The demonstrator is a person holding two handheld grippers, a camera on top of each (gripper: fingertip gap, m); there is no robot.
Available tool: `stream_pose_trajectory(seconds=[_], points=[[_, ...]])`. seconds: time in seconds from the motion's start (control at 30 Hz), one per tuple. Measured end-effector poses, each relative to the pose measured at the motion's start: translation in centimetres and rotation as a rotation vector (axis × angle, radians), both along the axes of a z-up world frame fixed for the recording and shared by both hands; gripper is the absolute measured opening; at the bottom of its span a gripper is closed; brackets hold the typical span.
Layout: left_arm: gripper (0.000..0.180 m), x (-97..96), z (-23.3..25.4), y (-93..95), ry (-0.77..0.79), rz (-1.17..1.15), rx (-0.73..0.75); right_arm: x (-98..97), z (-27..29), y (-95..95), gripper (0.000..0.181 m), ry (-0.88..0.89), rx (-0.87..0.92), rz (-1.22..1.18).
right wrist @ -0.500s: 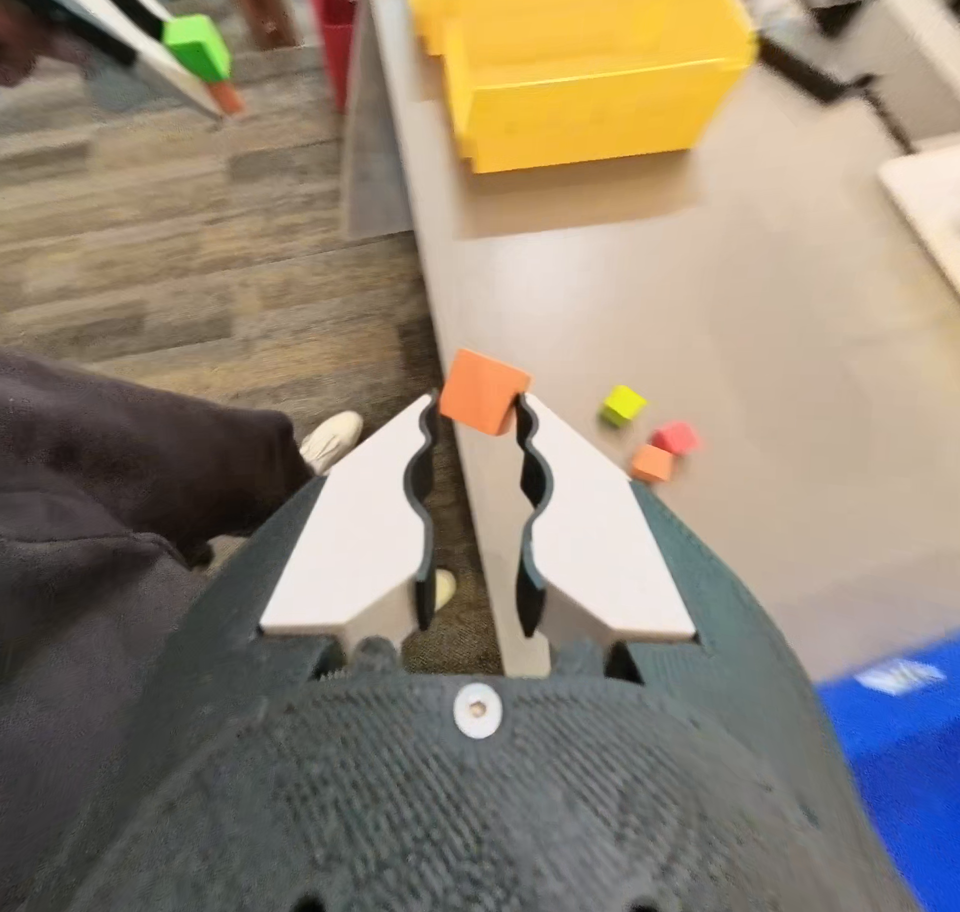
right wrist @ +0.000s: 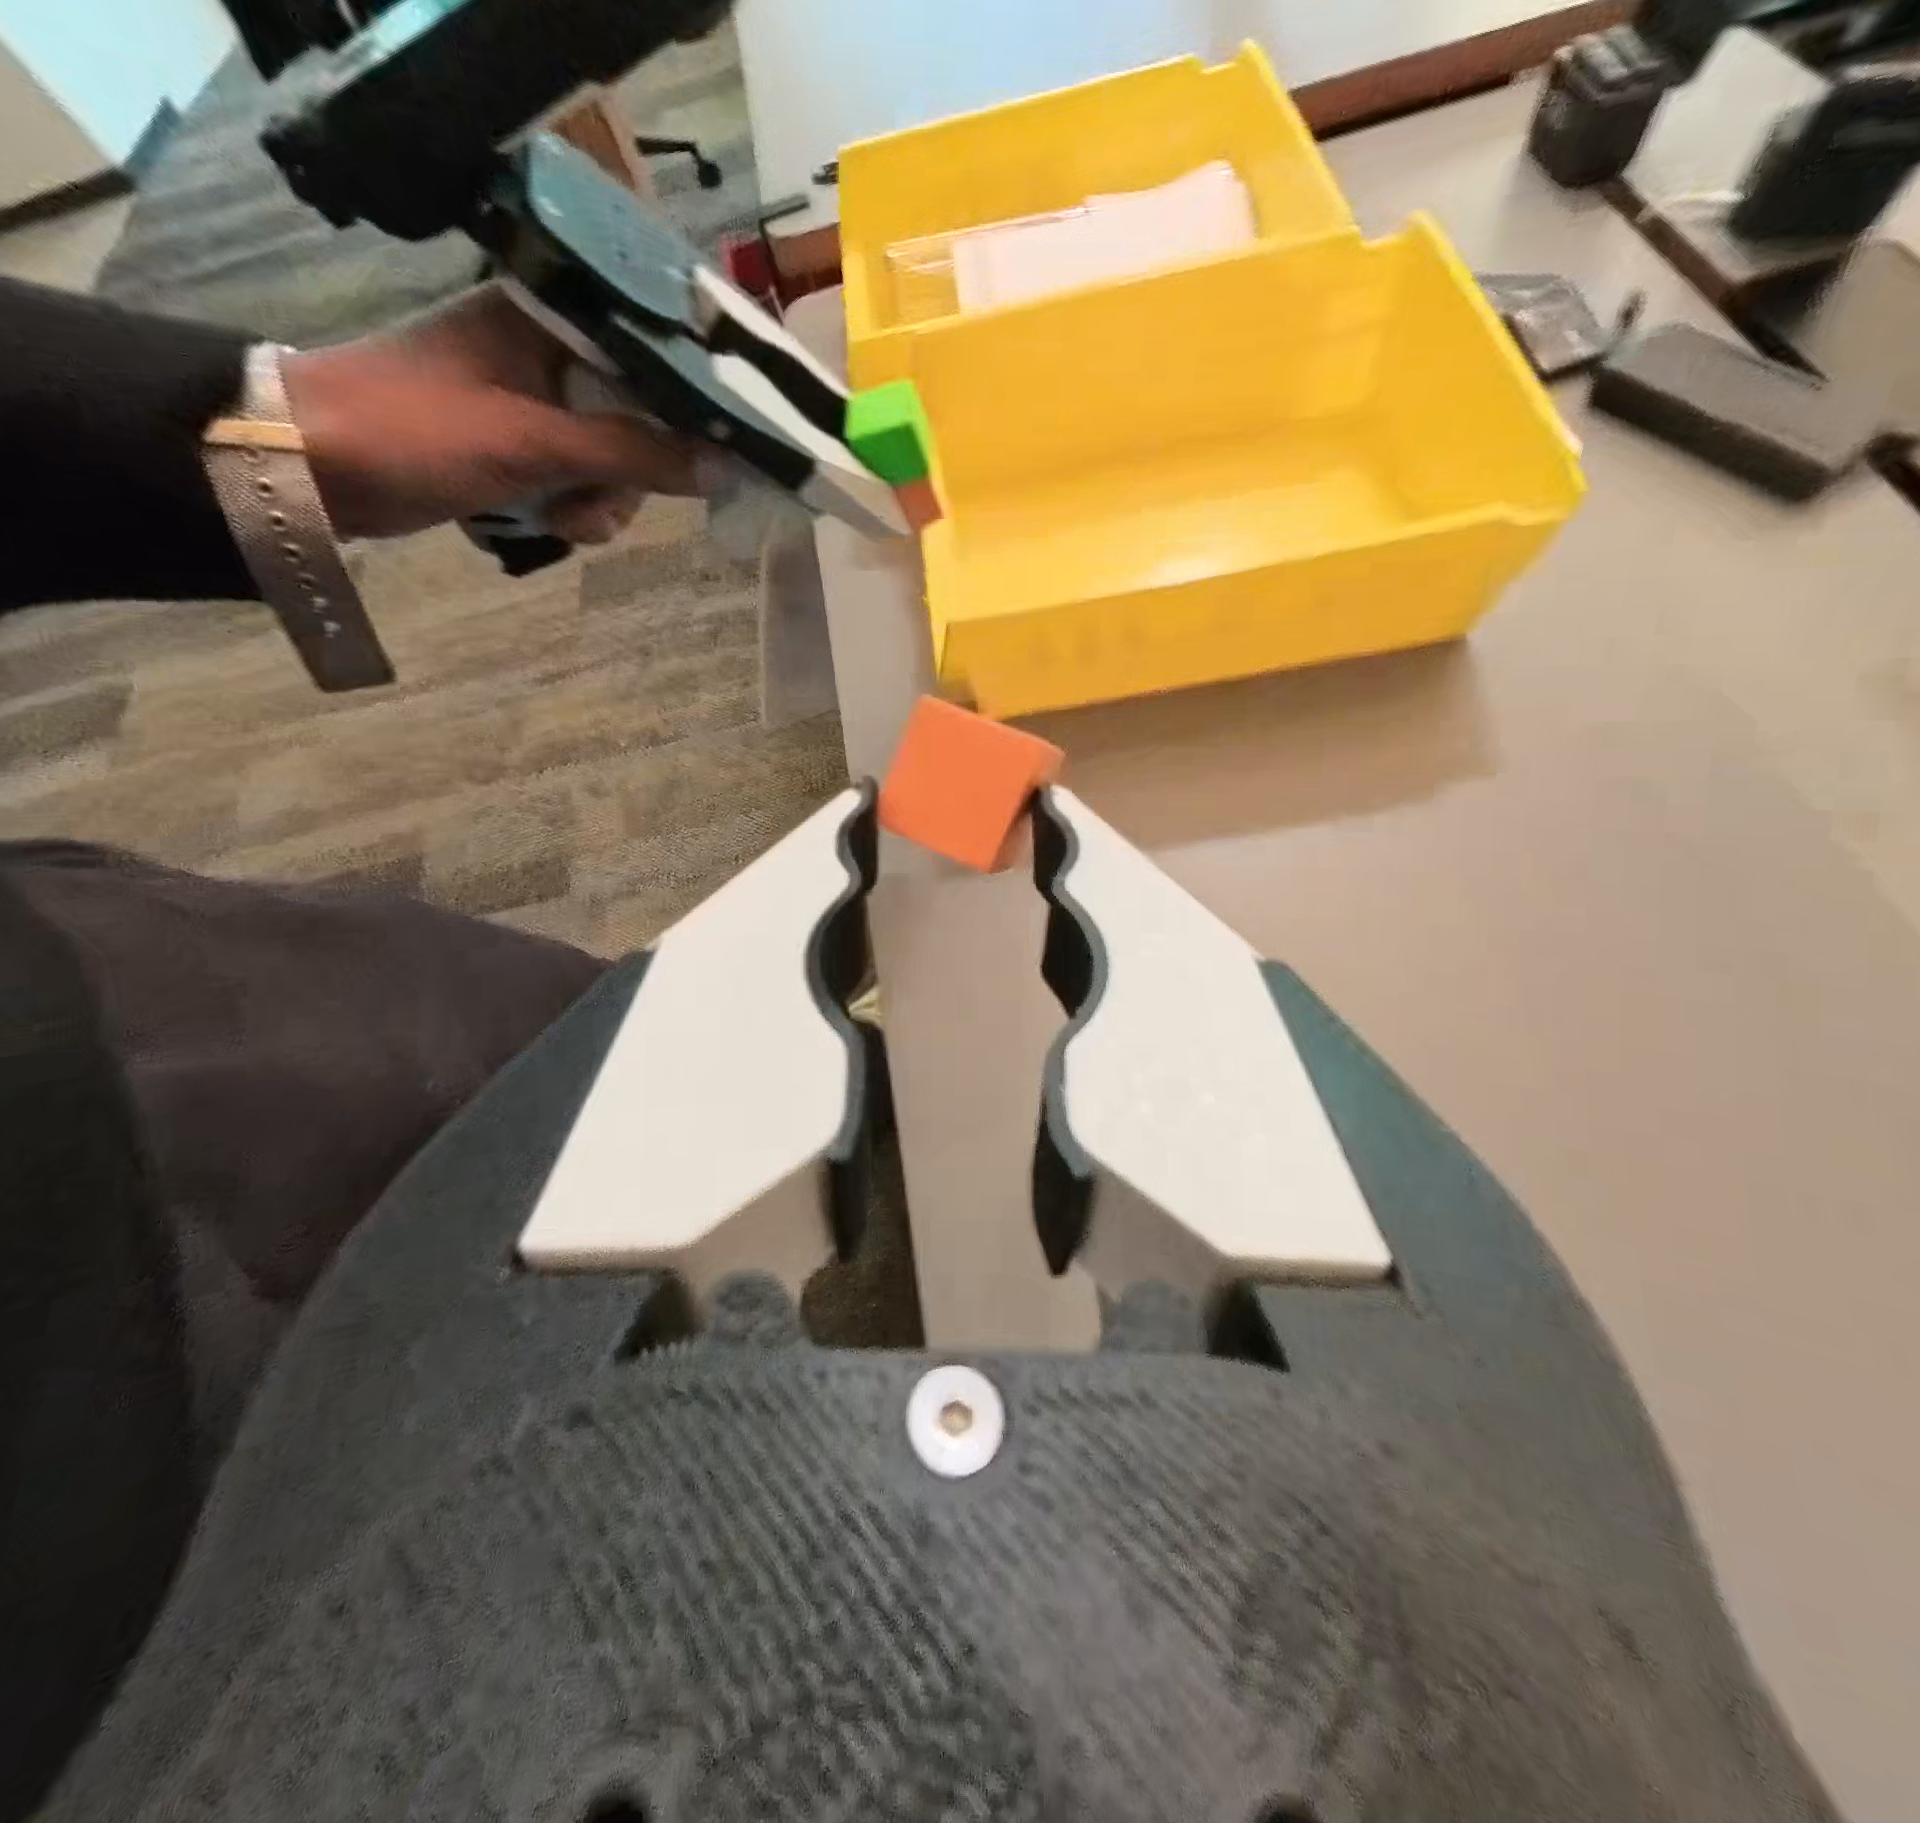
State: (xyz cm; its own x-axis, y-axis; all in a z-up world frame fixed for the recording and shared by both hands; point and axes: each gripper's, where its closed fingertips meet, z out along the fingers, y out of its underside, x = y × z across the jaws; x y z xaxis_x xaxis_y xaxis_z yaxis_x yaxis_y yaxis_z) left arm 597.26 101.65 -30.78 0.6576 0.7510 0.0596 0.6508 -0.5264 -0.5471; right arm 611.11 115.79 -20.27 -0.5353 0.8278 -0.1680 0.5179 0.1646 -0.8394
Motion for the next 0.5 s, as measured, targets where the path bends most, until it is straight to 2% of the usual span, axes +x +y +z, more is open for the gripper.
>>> stream_pose_trajectory(seconds=[0.17,0.33,0.37,0.4,0.43,0.47,0.5], points=[[0.027,-8.0,-4.9,0.3,-0.011,-0.082,-0.018,-13.7,-4.0,-6.8,0.028,-0.017,0.177,0.084],[0.029,-11.5,-7.8,0.0,-0.148,-0.158,0.004,-23.4,-9.1,-8.8,0.029,-0.22,0.228,-0.023],[0.036,-11.9,-7.7,-0.2,-0.16,-0.178,0.015,-24.4,-9.8,-8.8,0.035,-0.249,0.217,-0.044],[0.046,-12.4,-7.5,-0.2,-0.169,-0.197,0.03,-25.1,-10.2,-8.8,0.051,-0.281,0.202,-0.067],[0.064,-12.9,-7.2,-0.4,-0.166,-0.206,0.043,-25.4,-10.4,-8.6,0.065,-0.311,0.187,-0.094],[0.081,-13.5,-7.0,-0.7,-0.156,-0.213,0.045,-25.4,-10.4,-8.5,0.067,-0.336,0.167,-0.118],[0.084,-13.9,-6.7,-1.0,-0.15,-0.226,0.044,-25.0,-10.0,-8.2,0.065,-0.346,0.144,-0.143]])
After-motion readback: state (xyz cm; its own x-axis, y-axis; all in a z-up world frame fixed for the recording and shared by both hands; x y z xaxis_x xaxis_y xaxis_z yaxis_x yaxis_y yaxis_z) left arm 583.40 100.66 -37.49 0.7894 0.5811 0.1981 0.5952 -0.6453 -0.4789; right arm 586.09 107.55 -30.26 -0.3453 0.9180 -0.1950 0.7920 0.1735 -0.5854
